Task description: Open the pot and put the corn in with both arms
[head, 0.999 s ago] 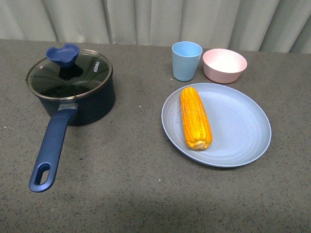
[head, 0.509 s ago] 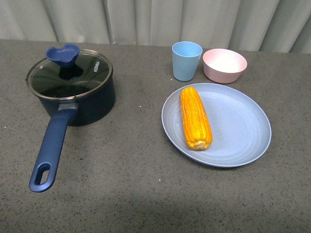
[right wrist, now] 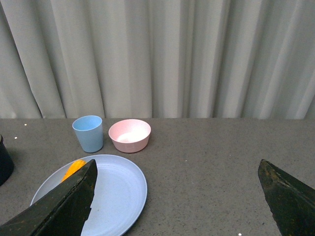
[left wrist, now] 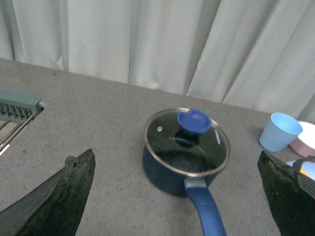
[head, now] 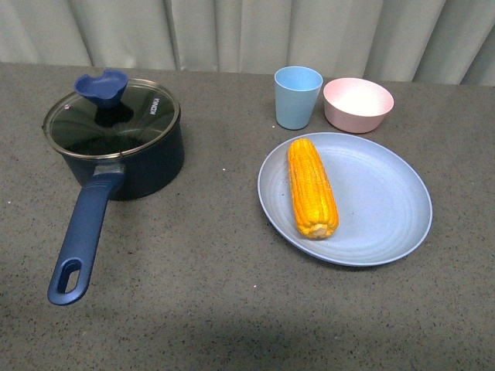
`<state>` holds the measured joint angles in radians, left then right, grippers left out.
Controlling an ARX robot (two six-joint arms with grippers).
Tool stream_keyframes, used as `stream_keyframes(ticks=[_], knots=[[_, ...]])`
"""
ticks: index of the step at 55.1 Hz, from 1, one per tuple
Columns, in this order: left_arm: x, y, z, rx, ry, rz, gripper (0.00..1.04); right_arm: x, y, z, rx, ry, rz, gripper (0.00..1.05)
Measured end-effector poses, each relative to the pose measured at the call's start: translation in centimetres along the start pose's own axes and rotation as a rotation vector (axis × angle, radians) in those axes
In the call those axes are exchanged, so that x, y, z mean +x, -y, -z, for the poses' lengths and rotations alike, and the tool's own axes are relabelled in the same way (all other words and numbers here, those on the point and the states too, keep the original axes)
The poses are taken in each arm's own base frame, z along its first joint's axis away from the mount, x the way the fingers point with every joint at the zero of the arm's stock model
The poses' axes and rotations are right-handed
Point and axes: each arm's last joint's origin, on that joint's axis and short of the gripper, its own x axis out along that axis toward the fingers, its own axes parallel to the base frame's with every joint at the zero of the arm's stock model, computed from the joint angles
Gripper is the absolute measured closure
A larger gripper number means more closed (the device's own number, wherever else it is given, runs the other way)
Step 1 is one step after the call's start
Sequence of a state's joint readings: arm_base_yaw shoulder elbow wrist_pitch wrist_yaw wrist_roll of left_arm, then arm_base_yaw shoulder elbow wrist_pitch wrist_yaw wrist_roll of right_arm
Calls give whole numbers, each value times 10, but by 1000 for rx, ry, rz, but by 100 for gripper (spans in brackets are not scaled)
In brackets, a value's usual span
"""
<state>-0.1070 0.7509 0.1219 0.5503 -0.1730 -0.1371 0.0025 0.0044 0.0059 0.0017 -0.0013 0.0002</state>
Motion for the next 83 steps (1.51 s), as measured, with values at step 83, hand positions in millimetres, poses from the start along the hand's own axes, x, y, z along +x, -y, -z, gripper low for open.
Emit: stream_keyframes(ticks=[83], knots=[[234, 48, 73, 118, -185, 99, 6, 0, 0, 0, 0, 0, 0, 9]])
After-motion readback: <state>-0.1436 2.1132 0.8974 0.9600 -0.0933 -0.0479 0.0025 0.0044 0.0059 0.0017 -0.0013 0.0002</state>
